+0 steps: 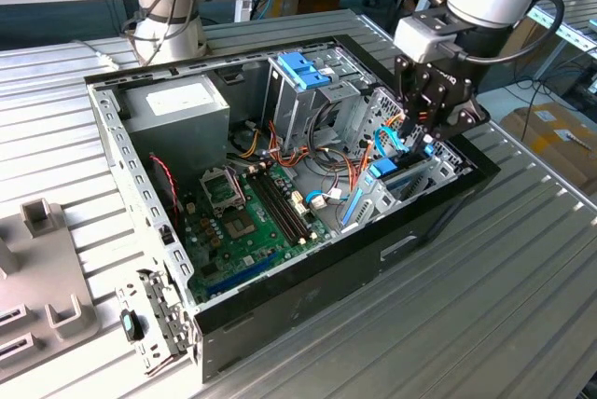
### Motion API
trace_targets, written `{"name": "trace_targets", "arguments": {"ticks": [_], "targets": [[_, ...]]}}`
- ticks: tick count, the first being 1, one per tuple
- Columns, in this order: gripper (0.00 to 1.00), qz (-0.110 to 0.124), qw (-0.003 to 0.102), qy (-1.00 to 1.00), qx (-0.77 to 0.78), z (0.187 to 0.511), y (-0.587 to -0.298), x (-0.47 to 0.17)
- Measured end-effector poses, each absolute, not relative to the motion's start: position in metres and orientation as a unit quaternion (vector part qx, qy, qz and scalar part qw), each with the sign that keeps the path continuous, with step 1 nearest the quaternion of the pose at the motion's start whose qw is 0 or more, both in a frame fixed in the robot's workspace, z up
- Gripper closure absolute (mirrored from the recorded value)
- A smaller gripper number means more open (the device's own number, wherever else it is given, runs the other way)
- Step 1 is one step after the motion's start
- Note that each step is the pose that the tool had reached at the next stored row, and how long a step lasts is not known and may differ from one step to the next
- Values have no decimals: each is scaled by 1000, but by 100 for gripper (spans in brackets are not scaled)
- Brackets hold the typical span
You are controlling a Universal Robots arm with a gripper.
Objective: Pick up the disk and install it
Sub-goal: 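Insert the first disk wire, then insert the second disk wire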
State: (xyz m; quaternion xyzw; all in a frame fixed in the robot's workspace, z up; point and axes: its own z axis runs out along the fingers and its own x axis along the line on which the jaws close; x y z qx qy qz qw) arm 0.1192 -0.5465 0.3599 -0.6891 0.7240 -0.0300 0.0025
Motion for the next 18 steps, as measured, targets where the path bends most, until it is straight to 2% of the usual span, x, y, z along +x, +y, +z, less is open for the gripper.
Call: {"name": "trace_targets", "arguments": {"ticks": [18], "targets": [[64, -29, 2, 724, -689, 360, -541, 121]]}}
